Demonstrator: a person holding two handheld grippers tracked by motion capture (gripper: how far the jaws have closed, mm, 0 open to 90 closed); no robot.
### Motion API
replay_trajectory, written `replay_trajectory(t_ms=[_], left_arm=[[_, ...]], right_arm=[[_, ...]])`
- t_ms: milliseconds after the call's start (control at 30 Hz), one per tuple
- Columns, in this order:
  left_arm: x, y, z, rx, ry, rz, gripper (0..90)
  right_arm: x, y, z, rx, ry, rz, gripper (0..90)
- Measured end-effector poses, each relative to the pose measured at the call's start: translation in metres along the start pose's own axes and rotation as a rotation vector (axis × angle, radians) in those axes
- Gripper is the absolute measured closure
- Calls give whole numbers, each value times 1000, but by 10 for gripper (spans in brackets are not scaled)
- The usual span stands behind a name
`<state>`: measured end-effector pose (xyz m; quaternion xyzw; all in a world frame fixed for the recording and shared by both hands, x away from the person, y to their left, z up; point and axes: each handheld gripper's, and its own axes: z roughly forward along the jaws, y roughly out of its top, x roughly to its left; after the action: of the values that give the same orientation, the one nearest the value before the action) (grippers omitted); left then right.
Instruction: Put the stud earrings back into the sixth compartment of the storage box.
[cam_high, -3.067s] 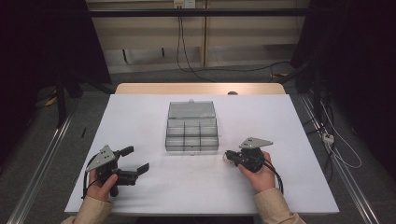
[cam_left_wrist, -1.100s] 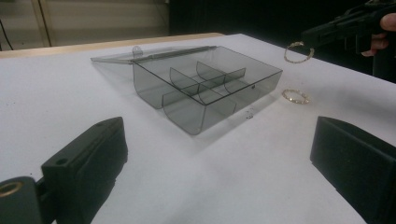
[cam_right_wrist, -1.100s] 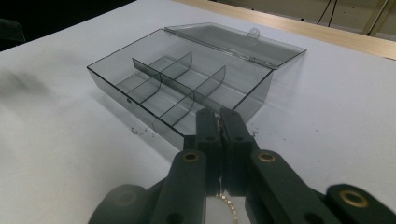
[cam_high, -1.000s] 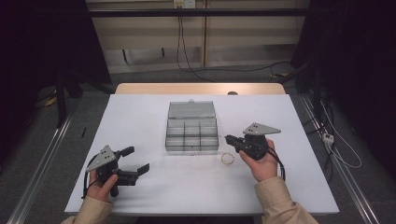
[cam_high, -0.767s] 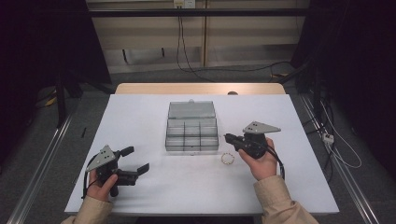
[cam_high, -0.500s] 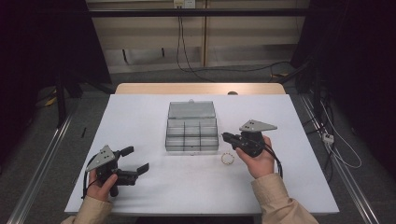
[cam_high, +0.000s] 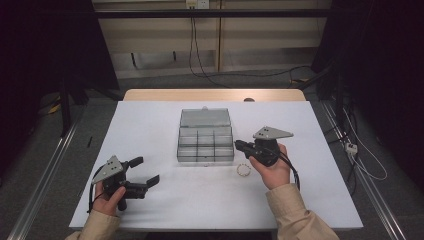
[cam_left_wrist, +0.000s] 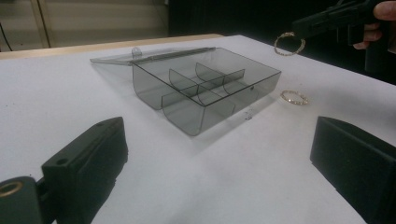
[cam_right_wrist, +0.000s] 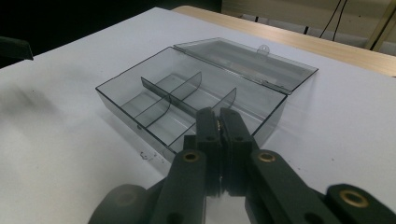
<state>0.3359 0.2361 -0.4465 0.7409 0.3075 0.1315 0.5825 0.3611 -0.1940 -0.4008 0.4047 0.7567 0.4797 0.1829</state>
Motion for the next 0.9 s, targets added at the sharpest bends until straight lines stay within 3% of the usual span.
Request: replay_trajectory(t_ms=[900], left_arm=[[-1, 0, 0, -3, -5, -4, 39]], right_arm=[[12, 7, 19, -17, 10, -1, 883]])
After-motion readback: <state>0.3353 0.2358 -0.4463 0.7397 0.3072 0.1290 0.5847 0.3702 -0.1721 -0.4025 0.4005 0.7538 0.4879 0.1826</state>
